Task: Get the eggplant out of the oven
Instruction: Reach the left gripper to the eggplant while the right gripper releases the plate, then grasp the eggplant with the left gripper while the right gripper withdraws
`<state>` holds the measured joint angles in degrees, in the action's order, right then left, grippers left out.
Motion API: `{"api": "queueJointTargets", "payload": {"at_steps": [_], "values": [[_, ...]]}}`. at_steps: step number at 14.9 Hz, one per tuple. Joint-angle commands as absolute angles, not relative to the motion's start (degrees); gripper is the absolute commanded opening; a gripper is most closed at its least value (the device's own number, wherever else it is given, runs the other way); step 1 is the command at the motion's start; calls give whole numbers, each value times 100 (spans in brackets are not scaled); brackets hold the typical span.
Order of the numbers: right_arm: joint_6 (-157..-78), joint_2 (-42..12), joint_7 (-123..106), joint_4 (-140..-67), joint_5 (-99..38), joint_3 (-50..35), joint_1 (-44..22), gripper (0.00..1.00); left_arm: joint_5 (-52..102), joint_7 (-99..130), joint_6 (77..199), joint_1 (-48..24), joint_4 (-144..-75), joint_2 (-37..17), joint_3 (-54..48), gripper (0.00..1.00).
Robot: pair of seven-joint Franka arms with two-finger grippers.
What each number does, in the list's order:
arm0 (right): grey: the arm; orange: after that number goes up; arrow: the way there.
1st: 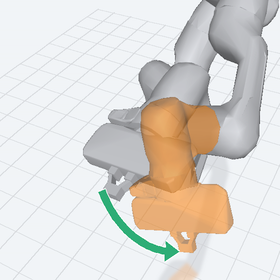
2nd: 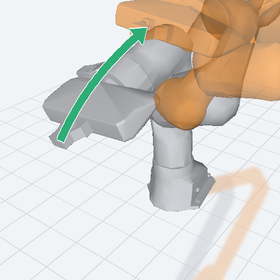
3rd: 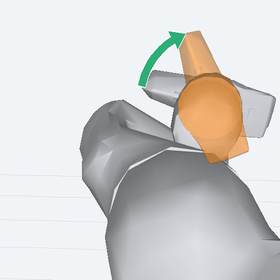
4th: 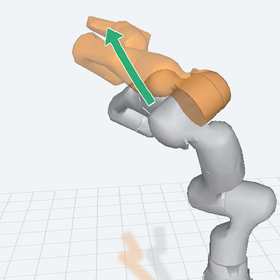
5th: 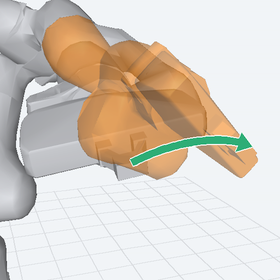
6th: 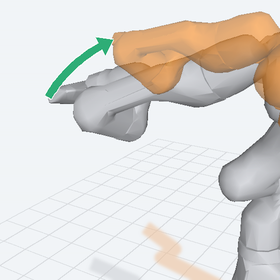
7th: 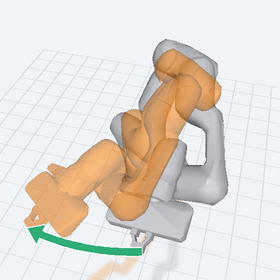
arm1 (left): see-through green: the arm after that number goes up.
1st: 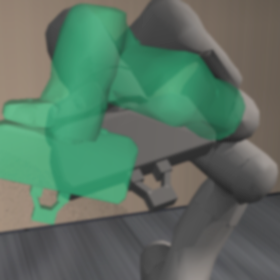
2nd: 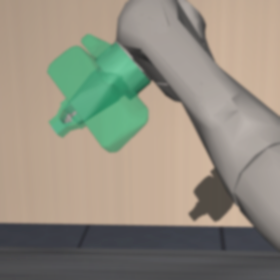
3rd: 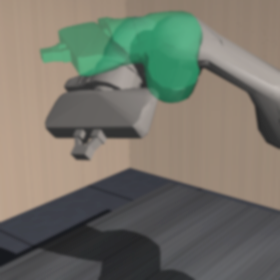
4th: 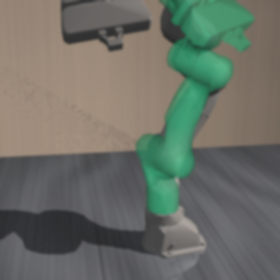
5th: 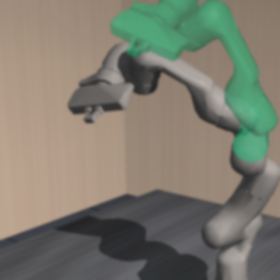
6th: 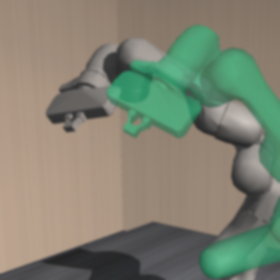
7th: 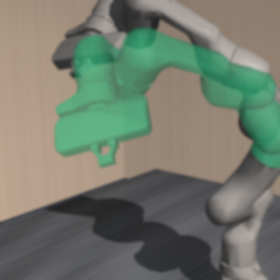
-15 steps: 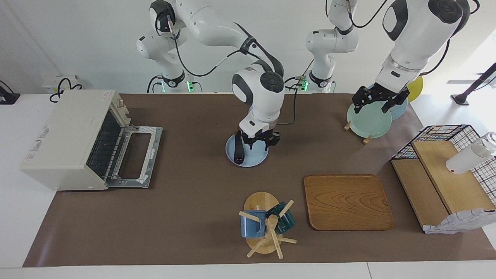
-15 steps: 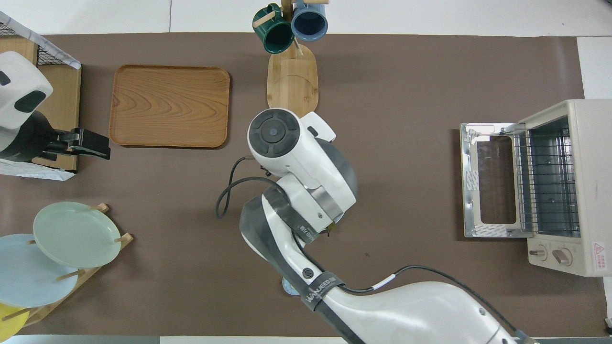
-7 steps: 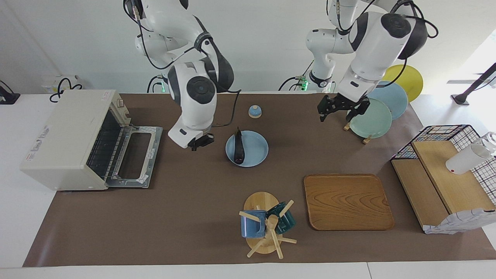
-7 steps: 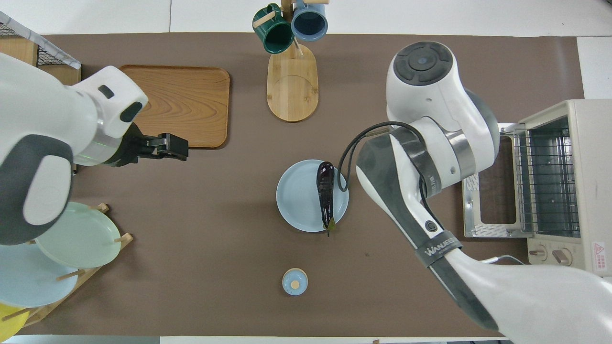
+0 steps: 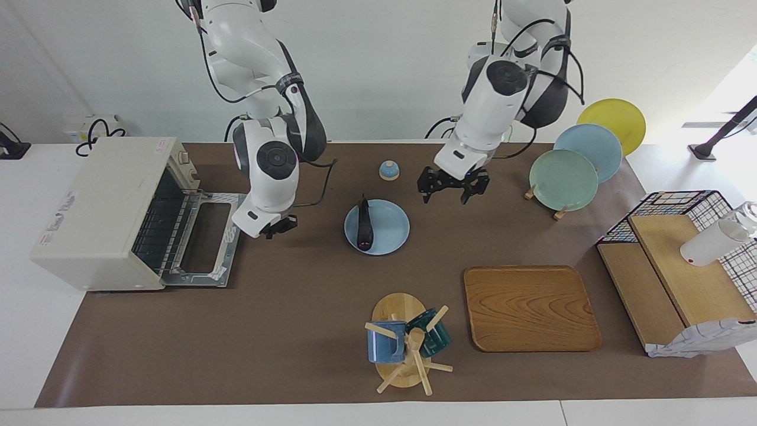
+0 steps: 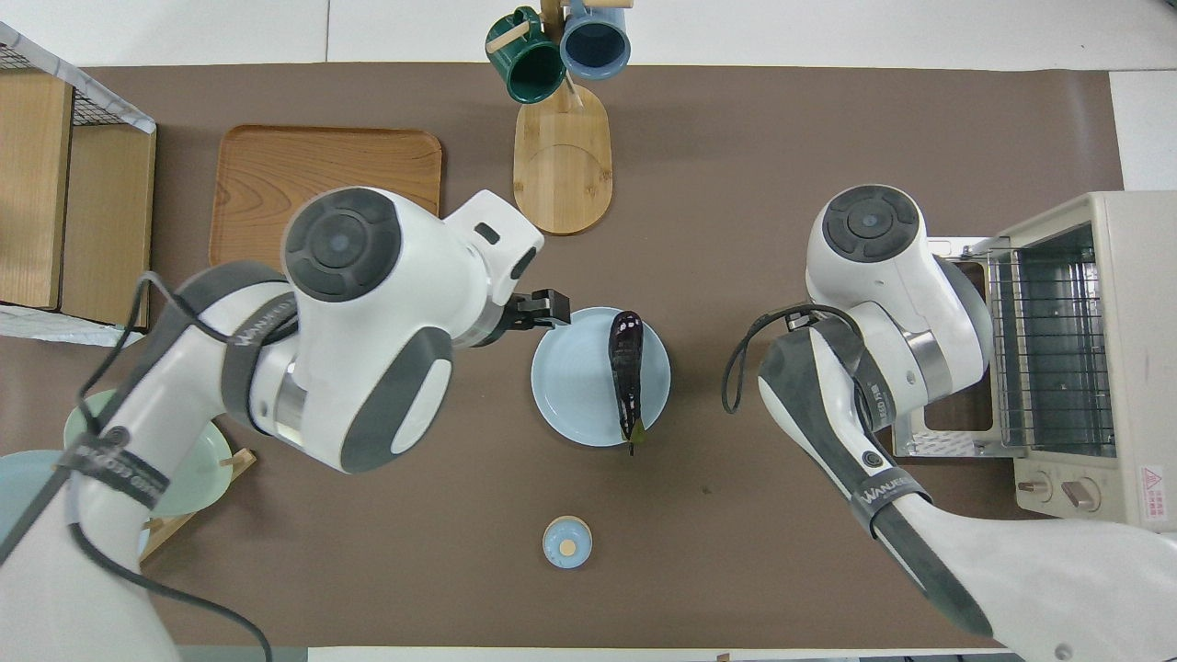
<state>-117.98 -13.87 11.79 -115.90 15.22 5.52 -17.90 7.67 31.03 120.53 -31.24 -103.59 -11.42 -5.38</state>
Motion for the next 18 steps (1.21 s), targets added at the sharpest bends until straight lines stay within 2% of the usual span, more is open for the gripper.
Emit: {"api": "queueJointTargets", "payload": {"at_steps": [1,5,8,12,15,18], "values": [[-12444,-1064,1134,-12391,1696,466,-1494,0,844,3339,12628,-3540,-10371,-1493,-439,100],[-12551,-1090,1046,-12472,2064,466,-1380,0,835,3516,13297,-4007,-10362,-2091,-431,100],[-12472,-1090,845,-12463,2451,466,-1293,0,835,3498,13491,-4043,-10371,-2223,-431,100],[-11754,-1037,309,-12052,2610,466,-1248,0,826,3498,13807,-4122,-10406,-2469,-431,100],[-11190,-617,-376,-11787,2523,466,-985,0,826,3437,13799,-4105,-10424,-2470,-422,96],[-11030,-195,-983,-11768,2155,466,-572,0,817,3384,13860,-4113,-10546,-2470,-422,90]]}}
